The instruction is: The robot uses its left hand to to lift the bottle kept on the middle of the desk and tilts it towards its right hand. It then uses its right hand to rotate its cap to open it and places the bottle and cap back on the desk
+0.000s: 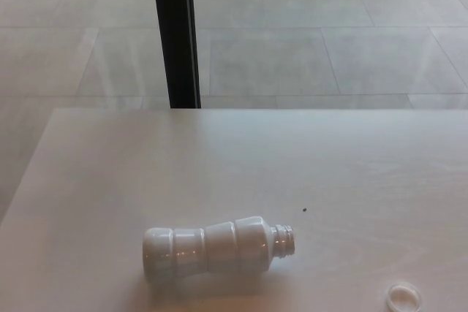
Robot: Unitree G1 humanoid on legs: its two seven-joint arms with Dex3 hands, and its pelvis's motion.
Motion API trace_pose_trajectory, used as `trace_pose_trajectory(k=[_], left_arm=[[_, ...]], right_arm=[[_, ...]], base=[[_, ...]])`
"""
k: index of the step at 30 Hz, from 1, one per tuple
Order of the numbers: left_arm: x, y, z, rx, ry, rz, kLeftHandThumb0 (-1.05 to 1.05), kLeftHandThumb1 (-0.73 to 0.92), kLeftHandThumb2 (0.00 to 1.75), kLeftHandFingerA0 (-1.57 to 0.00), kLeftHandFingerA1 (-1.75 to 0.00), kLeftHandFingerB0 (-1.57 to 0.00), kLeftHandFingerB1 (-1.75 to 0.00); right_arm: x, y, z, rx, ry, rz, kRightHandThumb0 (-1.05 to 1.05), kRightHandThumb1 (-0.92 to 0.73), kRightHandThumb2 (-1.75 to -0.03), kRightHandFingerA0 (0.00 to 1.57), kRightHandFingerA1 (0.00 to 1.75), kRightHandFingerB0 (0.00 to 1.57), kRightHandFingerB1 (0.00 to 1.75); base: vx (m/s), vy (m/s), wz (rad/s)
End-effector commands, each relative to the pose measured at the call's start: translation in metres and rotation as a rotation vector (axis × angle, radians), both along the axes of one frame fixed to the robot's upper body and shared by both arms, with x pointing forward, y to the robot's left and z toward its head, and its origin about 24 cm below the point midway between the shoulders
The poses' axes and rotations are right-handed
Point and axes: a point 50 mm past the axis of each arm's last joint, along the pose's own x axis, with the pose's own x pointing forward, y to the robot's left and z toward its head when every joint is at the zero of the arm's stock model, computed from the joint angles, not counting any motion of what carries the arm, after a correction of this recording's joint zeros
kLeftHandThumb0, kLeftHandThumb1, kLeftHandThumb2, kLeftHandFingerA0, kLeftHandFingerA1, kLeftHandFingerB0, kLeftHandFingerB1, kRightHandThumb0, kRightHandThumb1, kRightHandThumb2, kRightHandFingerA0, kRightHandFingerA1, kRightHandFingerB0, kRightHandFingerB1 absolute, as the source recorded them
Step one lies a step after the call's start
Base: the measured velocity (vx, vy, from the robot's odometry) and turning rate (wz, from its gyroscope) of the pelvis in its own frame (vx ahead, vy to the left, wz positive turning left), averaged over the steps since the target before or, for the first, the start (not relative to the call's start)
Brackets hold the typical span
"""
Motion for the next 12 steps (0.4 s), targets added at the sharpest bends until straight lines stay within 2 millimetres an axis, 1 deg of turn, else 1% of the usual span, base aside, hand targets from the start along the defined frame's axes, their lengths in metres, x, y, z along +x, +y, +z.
trace_pose_trajectory(k=[1,2,3,4,5,6,8,9,10,11,12], left_arm=[[-0.0449,0.0093,-0.0008,0.158,-0.108,0.270,-0.79,0.79,1.17,-0.15,-0.63,-0.01,-0.45],[-0.0451,0.0088,-0.0014,0.154,-0.108,0.275,-0.81,0.92,0.80,-0.14,-0.66,0.00,-0.46],[-0.0459,0.0089,-0.0013,0.155,-0.109,0.278,-0.81,0.92,0.80,-0.14,-0.66,0.00,-0.46],[-0.0469,0.0097,-0.0005,0.160,-0.096,0.265,-0.79,0.92,0.81,-0.17,-0.67,0.00,-0.48],[-0.0470,0.0105,0.0002,0.164,-0.094,0.262,-0.82,0.92,0.80,-0.16,-0.67,0.00,-0.50],[-0.0470,0.0123,0.0011,0.169,-0.103,0.283,-0.81,0.92,0.80,-0.16,-0.67,0.00,-0.49],[-0.0466,0.0132,0.0013,0.165,-0.112,0.286,-0.80,0.91,0.81,-0.17,-0.66,0.00,-0.49],[-0.0469,0.0130,0.0014,0.167,-0.115,0.276,-0.80,0.92,0.81,-0.17,-0.66,0.00,-0.49],[-0.0484,0.0119,0.0009,0.172,-0.112,0.269,-0.80,0.92,0.79,-0.17,-0.67,0.00,-0.49],[-0.0485,0.0116,0.0002,0.173,-0.114,0.272,-0.83,0.91,0.79,-0.17,-0.67,0.00,-0.50],[-0.0493,0.0112,-0.0002,0.173,-0.114,0.279,-0.80,0.92,0.79,-0.17,-0.67,-0.01,-0.51]], right_arm=[[-0.0671,0.0373,-0.0975,0.536,-0.341,-0.672,-0.58,-0.80,-0.53,0.29,1.37,0.05,0.91],[-0.0648,0.0381,-0.0983,0.513,-0.284,-0.652,-0.61,-0.76,-0.61,0.31,1.41,0.18,1.04],[-0.0641,0.0384,-0.0987,0.512,-0.278,-0.649,-0.61,-0.76,-0.61,0.31,1.41,0.18,1.04],[-0.0620,0.0402,-0.1005,0.517,-0.265,-0.625,-0.63,-0.77,-0.59,0.35,1.35,0.24,1.06],[-0.0620,0.0411,-0.1014,0.516,-0.254,-0.613,-0.64,-0.77,-0.56,0.40,1.27,0.21,0.97],[-0.0631,0.0425,-0.1015,0.520,-0.262,-0.605,-0.62,-0.79,-0.56,0.38,1.23,0.20,0.96],[-0.0643,0.0428,-0.1011,0.523,-0.264,-0.603,-0.62,-0.79,-0.56,0.40,1.25,0.18,0.95],[-0.0657,0.0430,-0.1005,0.514,-0.251,-0.601,-0.64,-0.54,-1.00,0.66,1.05,0.33,0.78],[-0.0682,0.0417,-0.1003,0.512,-0.239,-0.597,-0.69,-0.54,-1.00,0.68,1.06,0.34,0.78],[-0.0692,0.0416,-0.1005,0.504,-0.230,-0.585,-0.65,-0.70,-0.61,0.59,1.33,0.23,0.91],[-0.0703,0.0414,-0.1009,0.502,-0.227,-0.583,-0.67,-0.70,-0.59,0.58,1.28,0.19,0.90]], base=[[0.00,0.000,0.00],[0.00,0.000,0.00],[0.00,0.000,0.00],[0.00,0.000,0.00],[0.00,0.000,0.00],[0.00,0.000,0.00],[0.00,0.000,0.00],[0.00,0.000,0.00],[0.00,0.000,0.00],[0.00,0.000,0.00],[0.00,0.000,0.00]])
